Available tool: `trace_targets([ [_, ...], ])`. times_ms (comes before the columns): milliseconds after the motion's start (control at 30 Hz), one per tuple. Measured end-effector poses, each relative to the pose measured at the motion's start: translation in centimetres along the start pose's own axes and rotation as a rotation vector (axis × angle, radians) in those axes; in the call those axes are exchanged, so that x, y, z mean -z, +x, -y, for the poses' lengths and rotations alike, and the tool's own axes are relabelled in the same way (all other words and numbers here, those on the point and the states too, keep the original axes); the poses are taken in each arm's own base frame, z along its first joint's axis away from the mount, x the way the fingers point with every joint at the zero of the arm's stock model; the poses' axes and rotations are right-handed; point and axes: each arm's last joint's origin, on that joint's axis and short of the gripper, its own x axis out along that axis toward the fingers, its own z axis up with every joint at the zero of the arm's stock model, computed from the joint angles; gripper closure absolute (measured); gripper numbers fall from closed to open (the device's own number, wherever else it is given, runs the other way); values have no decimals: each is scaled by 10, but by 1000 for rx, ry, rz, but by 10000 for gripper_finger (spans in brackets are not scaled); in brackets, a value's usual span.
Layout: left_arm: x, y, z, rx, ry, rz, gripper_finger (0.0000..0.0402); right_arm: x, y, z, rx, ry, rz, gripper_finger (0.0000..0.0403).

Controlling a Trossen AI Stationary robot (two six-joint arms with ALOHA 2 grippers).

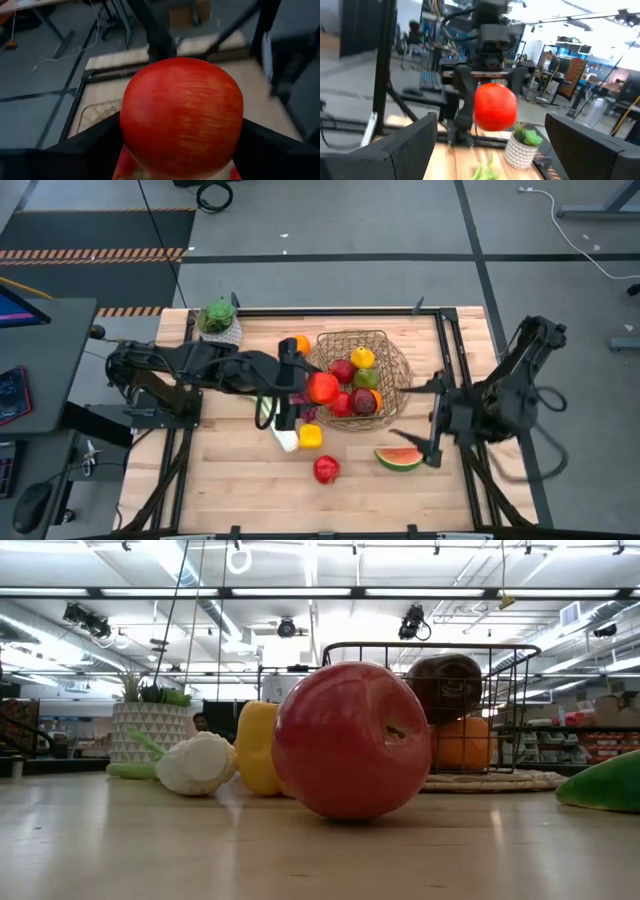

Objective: Build produce basket
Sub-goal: Put the apple into the wire basket

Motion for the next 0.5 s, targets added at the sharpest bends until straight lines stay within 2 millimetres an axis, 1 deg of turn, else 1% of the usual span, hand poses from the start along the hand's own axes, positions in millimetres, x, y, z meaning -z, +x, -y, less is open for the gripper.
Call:
trace_targets([
  [67, -4, -4, -1, -3, -78, 39, 83, 0, -1, 12, 20, 28, -13, 30],
  [133, -4, -6, -2, -5, -168, 39, 83, 4, -2, 23, 76, 45, -62, 30],
  [233, 1, -2, -3, -17, -253, 14, 83, 20, -4, 39, 139, 94, -172, 30],
  [333, 13, 13, 2, -52, -281, -26, 83, 47, -6, 52, 146, 145, -342, 30],
  [400, 27, 26, 5, -100, -263, -73, 83, 63, -8, 60, 190, 170, -456, 30],
  [500, 43, 46, 6, -124, -266, -59, 83, 74, -11, 67, 212, 185, -560, 30],
])
